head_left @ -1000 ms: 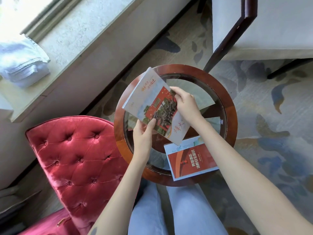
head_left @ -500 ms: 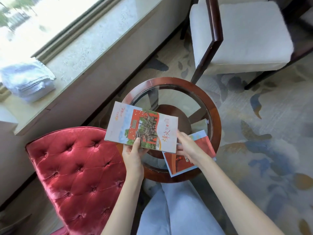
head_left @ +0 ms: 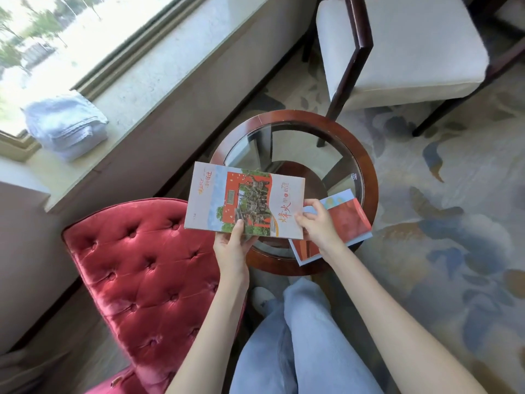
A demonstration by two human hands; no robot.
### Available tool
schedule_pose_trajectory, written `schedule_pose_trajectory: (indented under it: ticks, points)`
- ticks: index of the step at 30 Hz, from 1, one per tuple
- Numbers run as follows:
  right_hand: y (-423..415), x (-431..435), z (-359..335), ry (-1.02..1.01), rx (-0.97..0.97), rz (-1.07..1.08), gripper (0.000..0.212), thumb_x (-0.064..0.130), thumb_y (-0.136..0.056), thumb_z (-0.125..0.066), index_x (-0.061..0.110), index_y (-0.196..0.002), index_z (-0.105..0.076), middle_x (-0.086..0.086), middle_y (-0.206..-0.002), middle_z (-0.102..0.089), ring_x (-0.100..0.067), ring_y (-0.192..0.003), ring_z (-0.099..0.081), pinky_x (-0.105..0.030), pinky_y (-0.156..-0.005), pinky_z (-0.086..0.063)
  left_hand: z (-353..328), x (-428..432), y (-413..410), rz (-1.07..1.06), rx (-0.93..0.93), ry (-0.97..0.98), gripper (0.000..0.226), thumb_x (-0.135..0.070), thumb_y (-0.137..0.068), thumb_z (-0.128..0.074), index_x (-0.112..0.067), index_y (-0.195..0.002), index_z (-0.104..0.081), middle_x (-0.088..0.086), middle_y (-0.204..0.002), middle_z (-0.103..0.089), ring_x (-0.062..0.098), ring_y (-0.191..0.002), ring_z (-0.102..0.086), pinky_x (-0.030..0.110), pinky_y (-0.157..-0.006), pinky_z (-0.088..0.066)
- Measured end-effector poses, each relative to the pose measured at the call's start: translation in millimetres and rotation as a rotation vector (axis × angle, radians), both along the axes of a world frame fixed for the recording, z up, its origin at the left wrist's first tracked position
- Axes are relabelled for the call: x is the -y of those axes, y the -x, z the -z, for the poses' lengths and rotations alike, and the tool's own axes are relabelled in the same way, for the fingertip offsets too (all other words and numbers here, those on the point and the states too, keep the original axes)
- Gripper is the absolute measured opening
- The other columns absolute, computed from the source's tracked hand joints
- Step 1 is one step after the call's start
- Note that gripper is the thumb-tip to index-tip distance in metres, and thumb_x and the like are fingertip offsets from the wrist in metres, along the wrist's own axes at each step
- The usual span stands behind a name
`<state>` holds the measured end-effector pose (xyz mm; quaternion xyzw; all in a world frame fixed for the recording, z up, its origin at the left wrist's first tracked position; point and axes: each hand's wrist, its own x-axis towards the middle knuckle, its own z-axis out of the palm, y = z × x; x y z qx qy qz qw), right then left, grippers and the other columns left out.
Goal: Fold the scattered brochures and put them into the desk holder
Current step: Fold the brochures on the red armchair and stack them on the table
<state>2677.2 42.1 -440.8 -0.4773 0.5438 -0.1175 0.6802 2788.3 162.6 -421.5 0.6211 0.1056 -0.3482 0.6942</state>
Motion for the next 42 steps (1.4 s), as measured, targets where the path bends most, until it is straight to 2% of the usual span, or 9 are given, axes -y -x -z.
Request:
schedule_pose_trajectory:
  ticks: [4,12,15,20,26,33,36,39,42]
  points:
    - [21,2,1,0.049,0.010,0.096,0.022,0.002,-0.088,-0.058,0.021,-0.098,-0.051,0.009,-0.086,-0.065,0.000,-0.070,-0.066,-0.013,-0.053,-0.052,8,-3,14,0.074,0.034,-0.040,0.016,-0.012,-0.089,-0.060,-0.020,-0.103,-0.062,0.003,-0.106,-0.068,0.026,-0.106,-0.064,0.033,-0.084,-0.055]
    - [112,64,17,0.096,-0.094,0.296,0.036,0.004,-0.089,-0.058,0.012,-0.123,-0.053,-0.005,-0.112,-0.062,-0.015,-0.096,-0.062,-0.014,-0.059,-0.056,47,11,22,-0.084,-0.050,-0.231,0.032,-0.016,-0.096,-0.042,-0.004,-0.126,-0.047,0.011,-0.111,-0.059,0.022,-0.095,-0.060,0.028,-0.076,-0.052]
    - [146,93,26,0.120,-0.154,0.359,0.037,0.003,-0.089,-0.058,0.009,-0.125,-0.052,-0.010,-0.114,-0.063,-0.018,-0.095,-0.062,-0.013,-0.054,-0.054,70,25,41,0.366,0.337,-0.574,0.034,-0.010,-0.093,-0.047,-0.005,-0.126,-0.050,0.012,-0.123,-0.058,0.021,-0.108,-0.056,0.036,-0.093,-0.046]
    - [181,128,38,0.103,-0.174,0.427,0.037,0.000,-0.089,-0.056,0.007,-0.126,-0.051,-0.008,-0.108,-0.063,-0.016,-0.092,-0.062,-0.013,-0.057,-0.054,101,63,72,1.061,0.881,-0.738,0.060,-0.024,-0.088,-0.062,-0.003,-0.139,-0.036,0.014,-0.143,-0.041,0.027,-0.134,-0.035,0.036,-0.110,-0.028]
    - [193,147,55,0.052,-0.155,0.369,0.038,0.002,-0.090,-0.056,0.009,-0.127,-0.051,-0.001,-0.103,-0.062,-0.013,-0.090,-0.062,-0.013,-0.057,-0.055,125,81,88,1.351,1.087,-0.933,0.078,-0.037,-0.083,-0.065,-0.006,-0.143,-0.026,0.009,-0.145,-0.038,0.027,-0.136,-0.032,0.042,-0.114,-0.022]
    - [188,153,73,0.035,-0.145,0.129,0.040,0.003,-0.089,-0.058,0.012,-0.127,-0.052,0.003,-0.104,-0.062,-0.009,-0.085,-0.064,-0.015,-0.057,-0.054,124,67,90,0.848,0.853,-0.802,0.041,0.004,-0.085,-0.043,0.000,-0.126,-0.047,0.018,-0.125,-0.053,0.032,-0.116,-0.047,0.039,-0.101,-0.037]
    - [174,145,85,0.042,-0.140,-0.029,0.038,0.001,-0.089,-0.057,0.010,-0.126,-0.053,-0.009,-0.111,-0.065,-0.022,-0.094,-0.064,-0.020,-0.063,-0.054,121,57,95,0.502,0.422,-0.895,0.042,0.000,-0.093,-0.035,-0.004,-0.134,-0.043,0.015,-0.136,-0.048,0.027,-0.126,-0.044,0.032,-0.104,-0.033]
    - [160,134,97,0.025,-0.164,-0.130,0.039,0.003,-0.089,-0.058,0.011,-0.126,-0.054,-0.014,-0.118,-0.064,-0.026,-0.101,-0.063,-0.027,-0.069,-0.053,119,54,103,0.431,0.317,-0.897,0.039,-0.010,-0.097,-0.032,-0.005,-0.134,-0.045,0.007,-0.132,-0.054,0.023,-0.122,-0.048,0.034,-0.101,-0.035]
    - [152,127,107,0.062,-0.208,-0.191,0.038,0.004,-0.088,-0.058,0.011,-0.125,-0.055,-0.014,-0.116,-0.065,-0.028,-0.103,-0.064,-0.030,-0.072,-0.053,120,55,110,0.427,0.302,-0.814,0.028,-0.013,-0.096,-0.030,-0.018,-0.098,-0.058,-0.008,-0.094,-0.059,0.017,-0.090,-0.051,0.032,-0.077,-0.037]
